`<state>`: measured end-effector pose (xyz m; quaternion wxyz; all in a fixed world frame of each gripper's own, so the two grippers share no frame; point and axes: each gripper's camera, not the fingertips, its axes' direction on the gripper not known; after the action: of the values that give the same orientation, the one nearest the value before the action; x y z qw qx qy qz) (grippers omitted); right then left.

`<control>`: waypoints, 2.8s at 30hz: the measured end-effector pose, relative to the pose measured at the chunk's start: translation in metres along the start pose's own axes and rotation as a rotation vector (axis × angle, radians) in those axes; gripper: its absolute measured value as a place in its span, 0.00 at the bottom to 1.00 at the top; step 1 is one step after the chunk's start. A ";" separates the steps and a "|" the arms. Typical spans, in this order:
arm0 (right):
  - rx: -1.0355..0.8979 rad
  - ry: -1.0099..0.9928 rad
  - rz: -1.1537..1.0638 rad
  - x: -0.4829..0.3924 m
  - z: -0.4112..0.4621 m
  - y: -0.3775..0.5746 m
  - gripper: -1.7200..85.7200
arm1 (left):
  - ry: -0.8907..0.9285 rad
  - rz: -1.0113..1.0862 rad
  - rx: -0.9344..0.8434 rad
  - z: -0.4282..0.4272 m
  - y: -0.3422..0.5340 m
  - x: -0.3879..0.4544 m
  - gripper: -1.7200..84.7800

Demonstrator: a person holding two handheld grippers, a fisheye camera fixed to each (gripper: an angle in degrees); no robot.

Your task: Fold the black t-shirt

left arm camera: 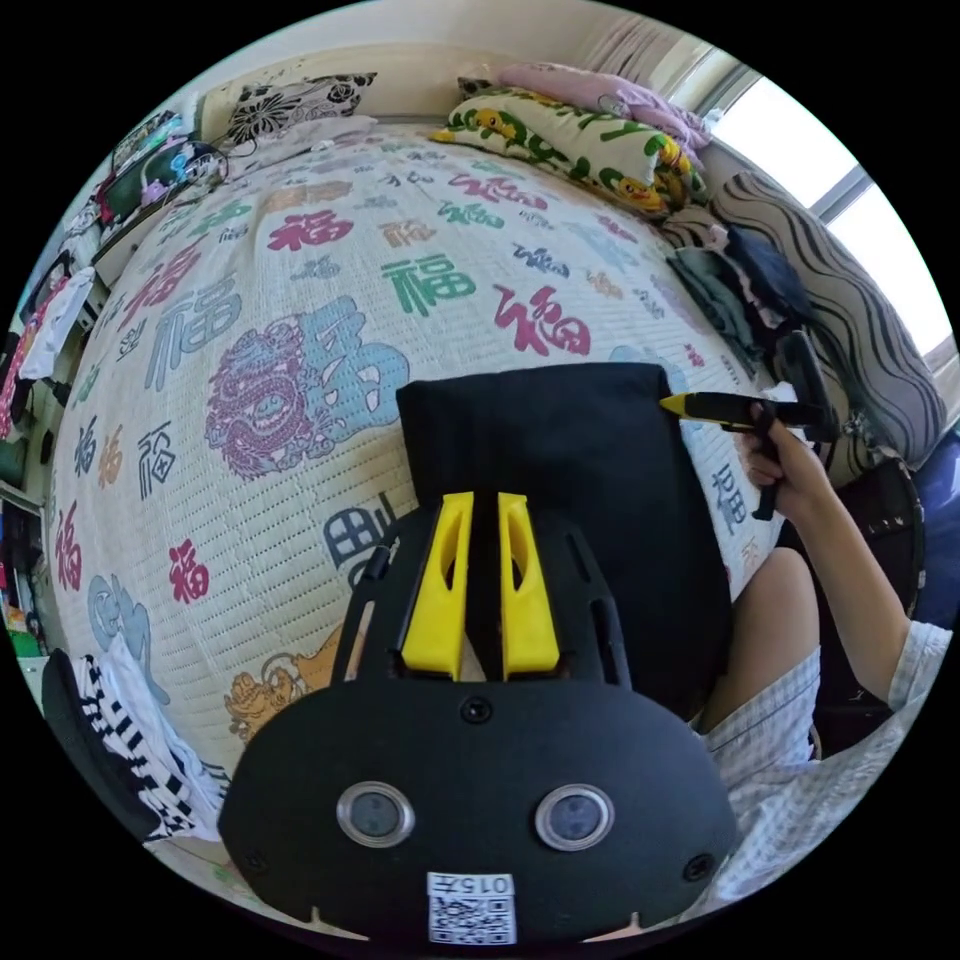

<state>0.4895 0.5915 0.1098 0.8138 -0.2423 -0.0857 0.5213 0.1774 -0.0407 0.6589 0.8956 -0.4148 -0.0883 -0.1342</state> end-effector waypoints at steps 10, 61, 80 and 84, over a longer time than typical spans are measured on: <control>0.138 -0.118 -0.035 0.028 -0.045 0.023 0.10 | 0.189 -0.108 0.135 0.007 0.004 -0.092 0.09; -0.455 0.064 -0.677 -0.135 0.042 0.179 0.09 | 0.492 0.421 -0.041 0.077 0.153 -0.002 0.01; -0.186 -0.136 -0.222 -0.065 0.018 0.147 0.07 | 0.528 0.013 0.063 0.113 0.129 -0.010 0.07; -0.081 -0.139 -0.093 -0.034 0.005 0.111 0.12 | 0.526 -0.178 0.089 0.127 0.097 -0.044 0.14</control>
<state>0.3833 0.6007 0.0647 0.8188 -0.2340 -0.1739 0.4946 0.1603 0.1245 0.6586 0.8898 -0.3164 0.1053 -0.3115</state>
